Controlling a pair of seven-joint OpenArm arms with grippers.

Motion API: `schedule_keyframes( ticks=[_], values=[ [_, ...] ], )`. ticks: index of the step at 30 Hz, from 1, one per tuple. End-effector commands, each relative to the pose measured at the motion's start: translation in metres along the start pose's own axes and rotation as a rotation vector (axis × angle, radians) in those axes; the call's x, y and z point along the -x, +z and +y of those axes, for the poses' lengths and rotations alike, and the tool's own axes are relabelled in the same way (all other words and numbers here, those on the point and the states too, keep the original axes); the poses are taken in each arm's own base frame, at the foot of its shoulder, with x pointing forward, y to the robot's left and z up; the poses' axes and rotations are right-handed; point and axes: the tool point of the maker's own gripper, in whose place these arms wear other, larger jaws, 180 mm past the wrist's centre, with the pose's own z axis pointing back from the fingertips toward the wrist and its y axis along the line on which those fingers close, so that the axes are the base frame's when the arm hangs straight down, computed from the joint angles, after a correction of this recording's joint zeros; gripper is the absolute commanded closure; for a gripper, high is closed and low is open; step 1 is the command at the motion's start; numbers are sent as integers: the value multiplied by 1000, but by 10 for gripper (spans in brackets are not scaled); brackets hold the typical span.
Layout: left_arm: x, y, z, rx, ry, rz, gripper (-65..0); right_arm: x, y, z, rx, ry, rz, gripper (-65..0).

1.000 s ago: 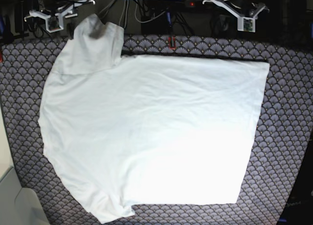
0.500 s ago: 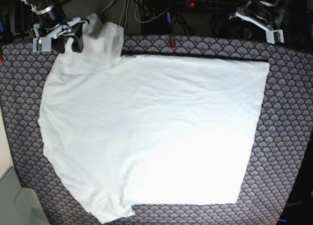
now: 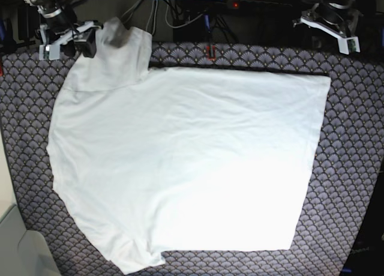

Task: Fold the T-shirt properly
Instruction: 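Lower both grippers onto the shirt's collar-side edge and pinch it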

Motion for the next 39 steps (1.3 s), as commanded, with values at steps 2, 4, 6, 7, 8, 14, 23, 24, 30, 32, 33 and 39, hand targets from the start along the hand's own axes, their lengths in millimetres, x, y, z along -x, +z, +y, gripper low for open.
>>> schedule_keyframes(
  ticks=[2,4,6,7,8,14,23,24,30,32,33,39],
  values=[
    [-11,1,1,-1,-12,-37,-250,-9,2,5,-35,13,-33,-369],
    [-12,1,1,-1,-12,-39,-250,-8,2,5,-33,13,-30,-369],
    [-12,1,1,-1,-12,-39,-250,-4,2,2,-26,9,-19,-369],
    [-12,1,1,-1,-11,-40,-249,1,1,0,-20,6,-8,-369],
    [-12,1,1,-1,-11,-40,-249,4,1,-3,-14,3,0,-369],
    [-12,1,0,1,-9,-40,-248,11,-4,-8,-3,-6,16,-369],
    [-13,0,1,-2,-11,-42,-251,26,-8,22,-75,-19,50,-368],
    [-13,0,1,-2,-11,-42,-251,28,-8,24,-80,-20,57,-367],
    [-16,-1,0,0,-9,-51,-252,35,-8,33,-103,-22,74,-234],
    [-23,-3,4,-13,-5,-68,-253,34,-9,32,-102,-20,72,-156],
    [-27,-3,10,-26,4,-81,-253,34,-9,32,-102,-18,74,-110],
    [-56,-6,24,-70,26,-163,-364,31,-11,31,-102,-13,68,0]
  ],
)
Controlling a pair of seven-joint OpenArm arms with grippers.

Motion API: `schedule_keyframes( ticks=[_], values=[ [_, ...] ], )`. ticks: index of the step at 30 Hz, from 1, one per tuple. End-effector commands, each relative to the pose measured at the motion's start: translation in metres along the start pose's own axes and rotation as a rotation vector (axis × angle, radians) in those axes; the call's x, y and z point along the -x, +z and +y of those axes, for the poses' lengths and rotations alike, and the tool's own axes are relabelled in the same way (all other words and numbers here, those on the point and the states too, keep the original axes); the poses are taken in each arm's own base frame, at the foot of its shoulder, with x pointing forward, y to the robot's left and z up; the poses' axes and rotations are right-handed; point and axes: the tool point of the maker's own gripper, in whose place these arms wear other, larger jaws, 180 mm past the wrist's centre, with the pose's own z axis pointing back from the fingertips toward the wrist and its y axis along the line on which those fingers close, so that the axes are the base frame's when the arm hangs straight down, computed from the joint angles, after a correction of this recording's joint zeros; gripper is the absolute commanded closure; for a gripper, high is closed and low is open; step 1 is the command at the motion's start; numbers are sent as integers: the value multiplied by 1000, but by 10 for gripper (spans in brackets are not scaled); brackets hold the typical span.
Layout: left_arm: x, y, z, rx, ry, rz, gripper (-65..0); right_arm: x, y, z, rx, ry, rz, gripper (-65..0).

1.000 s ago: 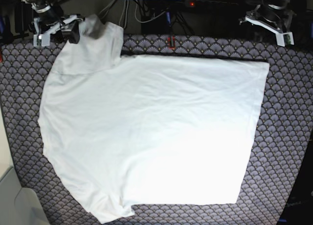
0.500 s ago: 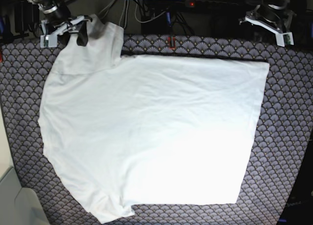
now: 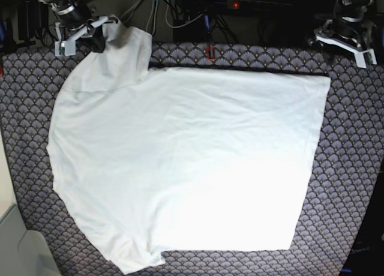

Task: Fold the T-shirt properly
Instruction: 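Lower both grippers onto the shirt's collar-side edge and pinch it, then lift the gripped edge and pull it across the shirt toward the hem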

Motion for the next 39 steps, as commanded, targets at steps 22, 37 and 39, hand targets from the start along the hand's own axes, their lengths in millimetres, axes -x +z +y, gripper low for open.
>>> schedule_keyframes(
  ticks=[22,37,39],
  values=[
    [0,-86,-20,56,163,-5,-386,9,-3,3,-14,12,81,0],
    [21,-83,-13,40,182,40,-385,10,-3,3,-15,13,85,0],
    [22,-83,-16,41,192,40,-385,10,-3,3,-15,13,85,0]
  ],
)
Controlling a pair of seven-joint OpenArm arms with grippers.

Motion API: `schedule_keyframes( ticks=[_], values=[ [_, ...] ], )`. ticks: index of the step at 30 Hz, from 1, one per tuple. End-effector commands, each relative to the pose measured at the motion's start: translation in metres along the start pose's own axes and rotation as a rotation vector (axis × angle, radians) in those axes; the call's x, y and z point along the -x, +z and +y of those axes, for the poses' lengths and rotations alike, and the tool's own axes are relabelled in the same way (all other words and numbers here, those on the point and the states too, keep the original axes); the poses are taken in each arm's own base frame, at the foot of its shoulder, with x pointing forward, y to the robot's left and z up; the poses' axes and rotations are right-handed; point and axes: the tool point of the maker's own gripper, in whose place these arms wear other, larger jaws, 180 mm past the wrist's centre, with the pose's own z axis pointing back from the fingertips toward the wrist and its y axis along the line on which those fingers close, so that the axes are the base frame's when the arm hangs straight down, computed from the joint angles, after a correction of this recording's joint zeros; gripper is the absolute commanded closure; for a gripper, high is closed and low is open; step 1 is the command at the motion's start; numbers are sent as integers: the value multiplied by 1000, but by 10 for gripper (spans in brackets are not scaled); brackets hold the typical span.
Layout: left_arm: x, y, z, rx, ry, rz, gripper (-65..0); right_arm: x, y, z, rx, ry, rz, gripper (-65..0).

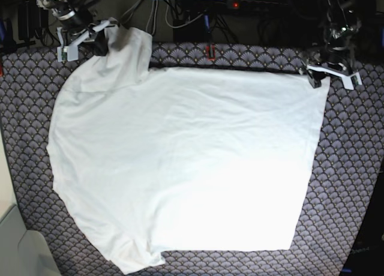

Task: Fold the T-shirt properly
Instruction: 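Lift the gripped edge and pull it across the shirt toward the hem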

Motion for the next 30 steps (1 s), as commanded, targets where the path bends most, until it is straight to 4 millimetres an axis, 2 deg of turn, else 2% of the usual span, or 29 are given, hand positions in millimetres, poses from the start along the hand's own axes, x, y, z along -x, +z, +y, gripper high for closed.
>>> schedule_keyframes(
  ticks=[1,5,6,8,13,14,18,22,30],
  values=[
    [2,1,2,-5,-2,13,-385,12,3,-1,-1,4,58,0],
    [4,-1,-1,3,3,19,-381,12,3,-1,-1,5,57,0],
    [4,-1,-1,3,3,19,-363,12,3,-1,-1,5,57,0],
    [0,-2,-4,8,4,11,-295,11,3,-1,-1,6,55,0],
    [-1,-3,-5,9,5,10,-37,6,1,-2,-2,14,46,0],
    [-1,-3,-4,8,6,10,-3,6,2,-3,-1,20,48,0],
    [-3,-2,-6,10,4,3,-11,4,2,-4,-3,30,47,0],
    [-7,-1,-7,12,1,-8,-4,-6,4,-5,-8,57,29,0],
    [-43,10,-23,41,-37,-105,-4,-52,8,11,-53,125,-72,0]
  ],
)
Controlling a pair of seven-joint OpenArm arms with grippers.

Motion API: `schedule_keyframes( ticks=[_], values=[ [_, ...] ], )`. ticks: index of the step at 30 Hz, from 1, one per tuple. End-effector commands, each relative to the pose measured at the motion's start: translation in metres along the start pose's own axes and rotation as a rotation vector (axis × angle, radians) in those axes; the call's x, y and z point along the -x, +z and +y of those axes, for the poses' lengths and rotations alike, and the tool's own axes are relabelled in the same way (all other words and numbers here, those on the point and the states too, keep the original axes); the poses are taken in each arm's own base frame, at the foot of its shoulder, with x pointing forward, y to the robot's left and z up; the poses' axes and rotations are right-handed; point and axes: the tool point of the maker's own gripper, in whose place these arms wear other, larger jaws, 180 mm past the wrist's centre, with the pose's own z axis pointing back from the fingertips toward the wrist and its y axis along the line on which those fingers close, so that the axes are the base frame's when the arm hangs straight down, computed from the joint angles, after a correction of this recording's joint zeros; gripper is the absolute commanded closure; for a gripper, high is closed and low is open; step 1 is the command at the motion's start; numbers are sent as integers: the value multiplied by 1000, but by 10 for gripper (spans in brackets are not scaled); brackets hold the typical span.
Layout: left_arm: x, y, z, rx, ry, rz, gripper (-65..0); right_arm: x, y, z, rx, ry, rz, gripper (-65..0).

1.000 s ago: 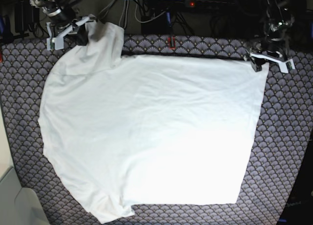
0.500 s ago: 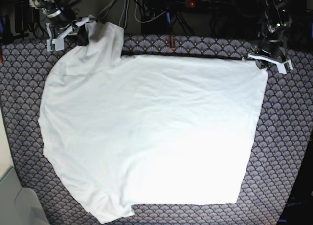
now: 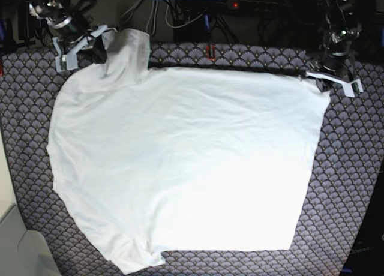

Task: Fold the T-shirt properly
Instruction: 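Lift the gripped edge and pull it across the shirt toward the hem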

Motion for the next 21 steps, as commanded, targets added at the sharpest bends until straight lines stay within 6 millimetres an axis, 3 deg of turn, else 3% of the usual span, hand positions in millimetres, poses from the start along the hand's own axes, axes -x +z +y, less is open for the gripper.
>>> schedule_keyframes(
  ticks=[1,5,10,21],
  values=[
    [-20,3,-4,12,-18,-62,-4,-18,2,0,-6,19,-56,0],
    [-32,7,-9,24,-30,-94,-4,-40,5,-10,20,39,-107,0],
    [-41,-4,-17,37,-18,-59,-4,-63,4,-22,47,56,-164,0],
    [-96,-25,-50,104,-9,-61,-4,-131,-14,-31,51,150,-232,0]
  ],
)
